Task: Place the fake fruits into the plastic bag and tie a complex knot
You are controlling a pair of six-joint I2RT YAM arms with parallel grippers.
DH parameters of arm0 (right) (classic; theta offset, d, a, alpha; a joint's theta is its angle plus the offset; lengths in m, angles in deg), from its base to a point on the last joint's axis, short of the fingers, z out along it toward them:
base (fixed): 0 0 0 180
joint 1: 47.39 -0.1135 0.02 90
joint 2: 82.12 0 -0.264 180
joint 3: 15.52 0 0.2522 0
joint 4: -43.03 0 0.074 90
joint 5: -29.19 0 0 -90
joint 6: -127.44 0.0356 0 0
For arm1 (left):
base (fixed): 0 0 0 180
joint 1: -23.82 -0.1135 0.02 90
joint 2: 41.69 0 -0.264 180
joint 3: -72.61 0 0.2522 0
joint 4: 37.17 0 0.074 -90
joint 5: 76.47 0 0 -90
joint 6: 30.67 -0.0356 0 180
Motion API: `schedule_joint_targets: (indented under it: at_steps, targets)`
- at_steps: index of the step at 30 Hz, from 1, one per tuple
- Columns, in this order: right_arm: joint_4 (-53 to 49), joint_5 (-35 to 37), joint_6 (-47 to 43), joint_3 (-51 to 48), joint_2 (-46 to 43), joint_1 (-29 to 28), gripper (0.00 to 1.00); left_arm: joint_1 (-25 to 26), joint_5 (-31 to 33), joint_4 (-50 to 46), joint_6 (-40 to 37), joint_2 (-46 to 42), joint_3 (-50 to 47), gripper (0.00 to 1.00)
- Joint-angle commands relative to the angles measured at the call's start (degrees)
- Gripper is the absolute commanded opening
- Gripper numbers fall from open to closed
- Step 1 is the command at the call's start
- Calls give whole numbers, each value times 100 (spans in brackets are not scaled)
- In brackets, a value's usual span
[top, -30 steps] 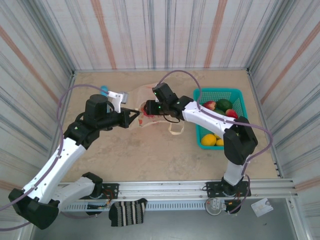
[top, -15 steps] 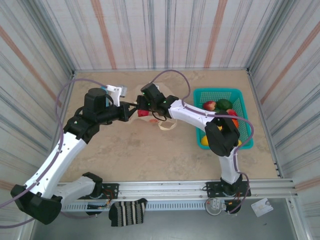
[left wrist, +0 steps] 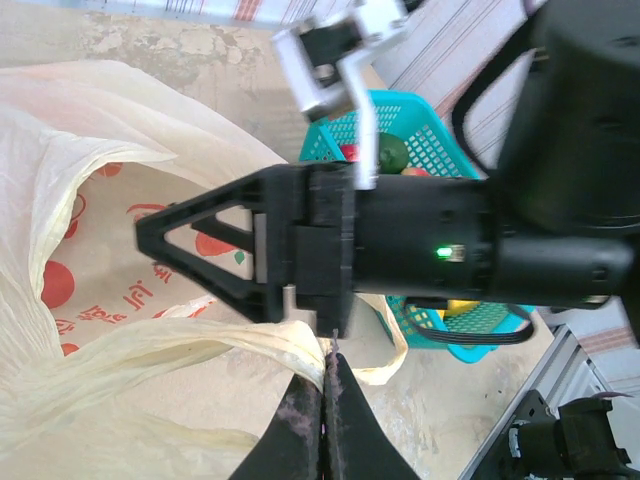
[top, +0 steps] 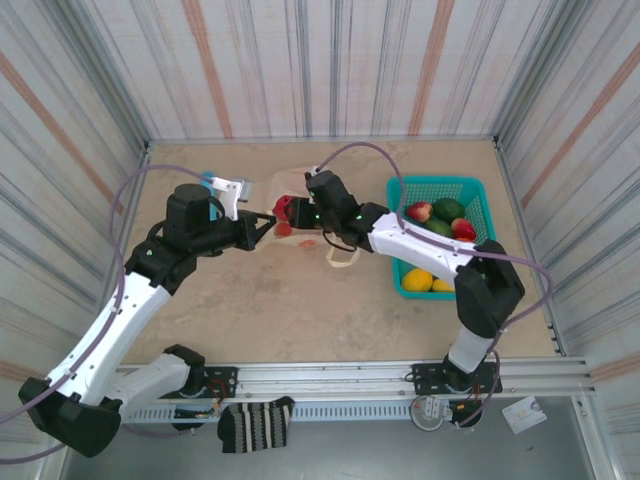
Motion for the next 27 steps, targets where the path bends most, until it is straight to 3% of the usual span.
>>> schedule_joint_targets:
  at_steps: [1,5,12,17,22,27]
  targets:
    - [-53,-329,-305,-390,-625,-31,52,-25,-133,77,-44,-156,-104,0]
    - [-126,-450,-501,-837,-1372,-25,51,-25,-170,94,-45,-187,-122,0]
    - [-1143,-215,-709,-1104,-2637,274,50,-25,-225,97,-71,-250,-135,0]
    - [-1922,-262,-724,-1215,-3331,1081,51,10,-311,113,-136,-260,-168,0]
    - [-2954,-251,-661,-1226,-3468,2165,57,81,-319,200,-188,-193,-205,0]
    - [-3887,806,-306,-1461,-3364,2960,69,202,-156,346,-173,-196,-358,0]
